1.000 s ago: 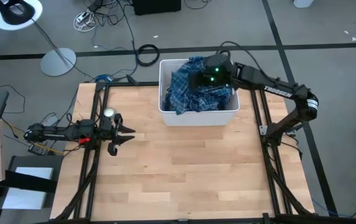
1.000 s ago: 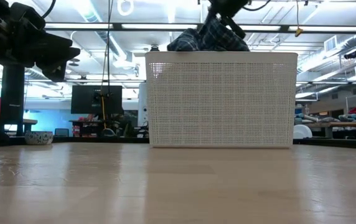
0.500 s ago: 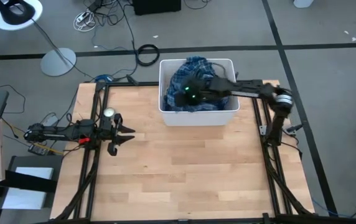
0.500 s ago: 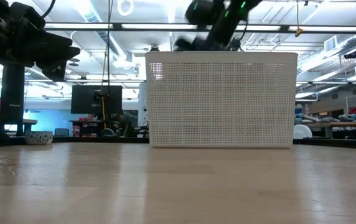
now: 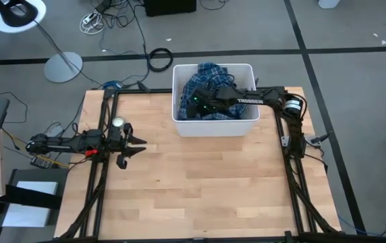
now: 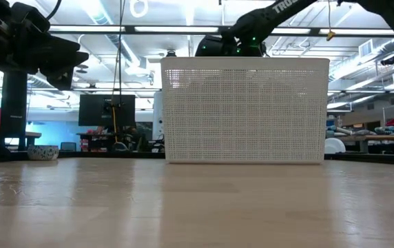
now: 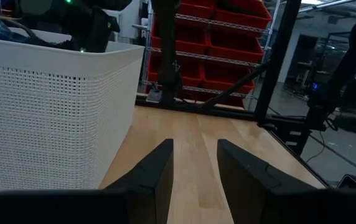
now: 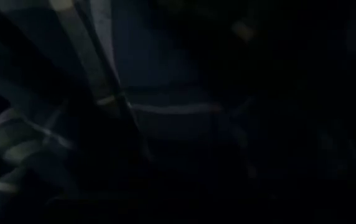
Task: Sort clothes
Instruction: Put the blue long sleeve polo into the white laundry bin, then return to Home Position
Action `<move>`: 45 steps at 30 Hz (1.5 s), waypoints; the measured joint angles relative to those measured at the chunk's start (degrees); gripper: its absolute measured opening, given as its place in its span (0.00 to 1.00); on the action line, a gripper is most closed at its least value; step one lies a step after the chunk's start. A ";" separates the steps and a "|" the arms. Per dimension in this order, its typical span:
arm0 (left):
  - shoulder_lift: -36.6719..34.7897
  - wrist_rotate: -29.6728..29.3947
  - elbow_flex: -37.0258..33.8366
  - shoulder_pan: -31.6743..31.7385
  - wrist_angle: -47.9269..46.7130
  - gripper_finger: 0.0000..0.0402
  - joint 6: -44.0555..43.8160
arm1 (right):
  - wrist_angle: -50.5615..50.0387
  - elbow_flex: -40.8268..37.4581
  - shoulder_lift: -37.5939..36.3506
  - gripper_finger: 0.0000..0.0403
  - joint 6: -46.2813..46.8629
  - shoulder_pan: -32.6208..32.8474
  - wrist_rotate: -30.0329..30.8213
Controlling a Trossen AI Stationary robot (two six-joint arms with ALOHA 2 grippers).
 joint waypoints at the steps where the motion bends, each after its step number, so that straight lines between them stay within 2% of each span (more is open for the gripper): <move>1: 0.00 0.00 0.00 0.00 0.02 0.32 0.00 | 0.11 -0.10 -0.78 0.00 0.01 -0.06 -0.06; 9: 0.00 0.02 0.00 0.00 0.00 0.32 0.00 | 0.76 -0.30 -12.47 0.01 -1.93 -0.40 0.93; 18: 0.02 0.02 0.00 0.00 -0.02 0.32 0.00 | 1.03 -0.23 -24.92 0.01 -5.25 -1.60 9.77; 23: 0.02 0.02 0.00 0.00 0.00 0.32 0.00 | 1.84 -0.19 -28.42 0.01 -10.52 -3.34 11.01; 29: 0.02 0.02 0.00 0.00 -0.02 0.32 0.00 | 2.41 -0.10 -27.87 0.05 -20.90 -5.04 10.96; 36: 0.02 0.02 0.00 0.00 -0.03 0.32 0.00 | 0.52 -0.12 -26.91 0.20 -25.80 -8.05 8.58; 40: 0.02 0.02 0.00 0.00 -0.09 0.32 0.00 | 1.58 -0.12 -29.05 0.27 -32.12 -8.85 3.65; 45: 0.02 0.02 0.00 -0.01 -0.07 0.32 0.00 | 4.49 -0.12 -32.94 0.28 -41.66 -7.33 -5.77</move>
